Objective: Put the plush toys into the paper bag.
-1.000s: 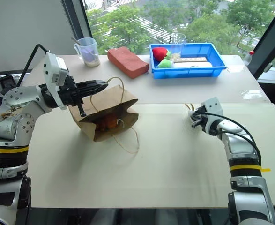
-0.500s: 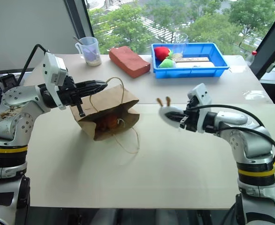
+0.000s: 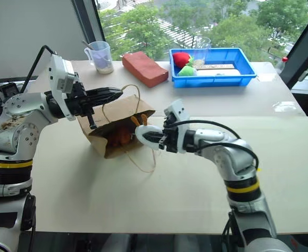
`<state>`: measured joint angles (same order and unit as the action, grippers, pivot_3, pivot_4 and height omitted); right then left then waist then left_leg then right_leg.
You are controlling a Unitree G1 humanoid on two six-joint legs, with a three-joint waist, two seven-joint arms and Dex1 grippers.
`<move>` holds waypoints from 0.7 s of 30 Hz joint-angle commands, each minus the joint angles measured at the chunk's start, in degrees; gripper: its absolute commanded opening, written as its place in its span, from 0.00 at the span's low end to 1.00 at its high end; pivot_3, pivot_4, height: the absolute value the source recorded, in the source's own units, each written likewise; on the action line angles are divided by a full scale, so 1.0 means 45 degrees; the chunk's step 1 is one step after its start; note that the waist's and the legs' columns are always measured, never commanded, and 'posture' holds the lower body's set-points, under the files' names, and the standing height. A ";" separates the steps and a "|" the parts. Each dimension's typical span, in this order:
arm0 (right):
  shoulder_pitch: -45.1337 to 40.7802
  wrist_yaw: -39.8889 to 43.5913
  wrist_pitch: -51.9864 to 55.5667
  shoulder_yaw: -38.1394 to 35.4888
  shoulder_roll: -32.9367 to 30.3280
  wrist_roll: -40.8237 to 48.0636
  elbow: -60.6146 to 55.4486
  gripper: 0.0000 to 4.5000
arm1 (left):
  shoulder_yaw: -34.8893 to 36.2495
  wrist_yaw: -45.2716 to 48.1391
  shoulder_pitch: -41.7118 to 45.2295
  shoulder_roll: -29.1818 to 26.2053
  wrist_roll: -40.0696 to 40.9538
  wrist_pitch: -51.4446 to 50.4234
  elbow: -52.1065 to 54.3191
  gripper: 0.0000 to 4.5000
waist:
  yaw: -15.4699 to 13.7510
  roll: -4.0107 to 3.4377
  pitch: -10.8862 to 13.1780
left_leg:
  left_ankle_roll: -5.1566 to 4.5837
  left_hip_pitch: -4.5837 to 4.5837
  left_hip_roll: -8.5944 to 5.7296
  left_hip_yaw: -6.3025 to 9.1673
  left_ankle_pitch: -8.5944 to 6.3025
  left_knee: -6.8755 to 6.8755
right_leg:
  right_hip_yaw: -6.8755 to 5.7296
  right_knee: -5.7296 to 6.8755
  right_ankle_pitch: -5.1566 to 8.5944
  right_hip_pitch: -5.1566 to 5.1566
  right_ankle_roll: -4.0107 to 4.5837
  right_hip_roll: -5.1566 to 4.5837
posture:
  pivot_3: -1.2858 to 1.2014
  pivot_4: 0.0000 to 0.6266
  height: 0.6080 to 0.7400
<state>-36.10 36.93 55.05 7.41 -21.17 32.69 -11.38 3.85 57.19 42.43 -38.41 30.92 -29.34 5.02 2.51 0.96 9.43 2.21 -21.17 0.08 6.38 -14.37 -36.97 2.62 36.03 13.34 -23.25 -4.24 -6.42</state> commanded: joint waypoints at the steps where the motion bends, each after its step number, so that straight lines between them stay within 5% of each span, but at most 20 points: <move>1: -0.0415 -0.0146 -0.0956 0.0271 0.0416 -0.0573 0.0484 0.00 | 0.0311 0.0035 0.0399 -0.0107 0.0343 -0.0208 0.0281 0.00 | 0.0034 0.0000 0.0000 | 0.0000 0.0001 0.0000 0.0000 0.0000 0.0001 | 0.0000 0.0000 0.0000 0.0000 0.0000 0.0000 | 0.52 0.24 1.00; 21: -0.1066 -0.0692 -0.3464 0.0705 0.3262 -0.2385 0.2999 0.00 | 0.0547 -0.0300 0.0086 -0.0069 0.1471 -0.1538 0.1173 0.00 | 0.0230 -0.0002 -0.0001 | 0.0001 0.0005 0.0002 0.0004 0.0001 0.0010 | 0.0000 0.0016 0.0000 -0.0010 0.0000 0.0002 | 0.52 0.24 1.00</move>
<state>-39.61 33.81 41.19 11.40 -7.45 21.43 2.84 4.85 56.04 42.53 -38.31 36.23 -36.20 8.20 3.55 0.95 9.43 2.22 -21.14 0.08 6.39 -14.37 -36.92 2.62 36.11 13.34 -23.29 -4.24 -6.40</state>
